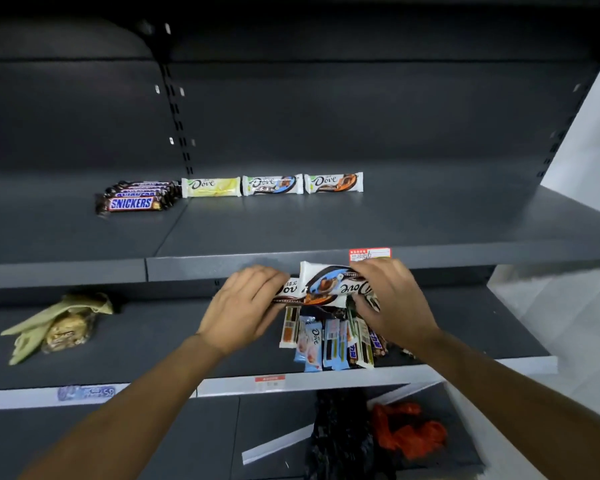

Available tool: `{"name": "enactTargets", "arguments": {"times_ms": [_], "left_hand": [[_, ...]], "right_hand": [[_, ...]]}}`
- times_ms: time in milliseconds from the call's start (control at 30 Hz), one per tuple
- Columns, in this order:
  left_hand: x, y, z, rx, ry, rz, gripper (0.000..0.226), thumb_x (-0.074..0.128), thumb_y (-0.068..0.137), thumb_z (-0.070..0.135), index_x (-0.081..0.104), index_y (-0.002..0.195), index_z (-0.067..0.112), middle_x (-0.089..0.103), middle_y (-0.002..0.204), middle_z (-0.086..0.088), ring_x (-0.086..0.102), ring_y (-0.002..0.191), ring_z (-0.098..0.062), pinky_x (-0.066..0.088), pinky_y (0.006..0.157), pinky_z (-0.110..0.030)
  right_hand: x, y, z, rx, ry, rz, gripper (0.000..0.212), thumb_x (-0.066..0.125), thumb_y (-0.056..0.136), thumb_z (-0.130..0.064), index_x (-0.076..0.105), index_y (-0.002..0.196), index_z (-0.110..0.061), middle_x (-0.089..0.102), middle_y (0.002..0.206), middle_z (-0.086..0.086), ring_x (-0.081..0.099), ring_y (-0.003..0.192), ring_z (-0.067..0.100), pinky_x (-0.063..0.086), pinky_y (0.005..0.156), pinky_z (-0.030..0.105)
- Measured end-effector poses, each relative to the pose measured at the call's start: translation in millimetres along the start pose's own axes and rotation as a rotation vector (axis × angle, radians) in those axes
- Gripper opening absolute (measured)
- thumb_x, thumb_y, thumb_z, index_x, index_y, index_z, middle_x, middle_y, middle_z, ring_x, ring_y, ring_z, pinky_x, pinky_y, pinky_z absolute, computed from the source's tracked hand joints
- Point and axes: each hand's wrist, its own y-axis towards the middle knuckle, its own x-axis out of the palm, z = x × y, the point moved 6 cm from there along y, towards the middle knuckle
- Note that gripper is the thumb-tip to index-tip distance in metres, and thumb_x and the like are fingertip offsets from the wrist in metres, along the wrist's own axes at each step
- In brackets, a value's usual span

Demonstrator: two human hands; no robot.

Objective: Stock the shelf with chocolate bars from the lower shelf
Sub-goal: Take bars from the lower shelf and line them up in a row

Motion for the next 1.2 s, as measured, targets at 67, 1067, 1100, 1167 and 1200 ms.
{"name": "enactTargets", "arguments": {"times_ms": [67, 1067, 1100, 1167, 1200], "left_hand": [[-12, 7, -7, -0.030, 0.006, 0.034, 0.037, 0.054, 0.088, 0.029, 0.055, 0.120, 0.010, 0.059, 0.114, -0.005, 0.049, 0.108, -0.022, 0.036, 0.089, -0.030], [114, 222, -111, -0.284, -0.100, -0.053, 0.044, 0.074, 0.077, 0.020, 0.060, 0.119, 0.017, 0.058, 0.113, -0.002, 0.060, 0.095, -0.026, 0.050, 0.083, -0.035], [121, 225, -113, -0.308, -0.117, -0.079, 0.045, 0.074, 0.077, 0.020, 0.060, 0.120, 0.017, 0.057, 0.113, -0.002, 0.060, 0.094, -0.026, 0.051, 0.081, -0.035], [133, 231, -115, -0.338, -0.136, -0.112, 0.046, 0.074, 0.078, 0.021, 0.060, 0.122, 0.018, 0.056, 0.113, -0.002, 0.059, 0.094, -0.026, 0.051, 0.079, -0.034], [138, 233, -115, -0.341, -0.139, -0.117, 0.047, 0.074, 0.077, 0.021, 0.060, 0.121, 0.018, 0.056, 0.111, -0.002, 0.059, 0.094, -0.025, 0.051, 0.079, -0.034]], "right_hand": [[-8, 13, -2, 0.026, 0.001, 0.038, 0.043, 0.056, 0.083, -0.028, 0.054, 0.123, -0.012, 0.061, 0.113, 0.003, 0.052, 0.105, 0.019, 0.042, 0.093, 0.033], [40, 194, 177, 0.127, -0.001, 0.253, 0.051, 0.071, 0.074, -0.010, 0.057, 0.123, -0.010, 0.059, 0.113, 0.005, 0.048, 0.105, 0.019, 0.039, 0.095, 0.030], [42, 198, 181, 0.139, 0.010, 0.263, 0.049, 0.070, 0.074, -0.011, 0.057, 0.122, -0.010, 0.059, 0.112, 0.005, 0.047, 0.105, 0.018, 0.039, 0.095, 0.030], [45, 204, 188, 0.156, 0.035, 0.296, 0.045, 0.066, 0.076, -0.015, 0.058, 0.120, -0.011, 0.059, 0.110, 0.005, 0.046, 0.103, 0.017, 0.039, 0.093, 0.030], [46, 206, 190, 0.161, 0.046, 0.314, 0.043, 0.064, 0.076, -0.016, 0.058, 0.118, -0.010, 0.060, 0.108, 0.005, 0.046, 0.102, 0.017, 0.039, 0.092, 0.030]]}}
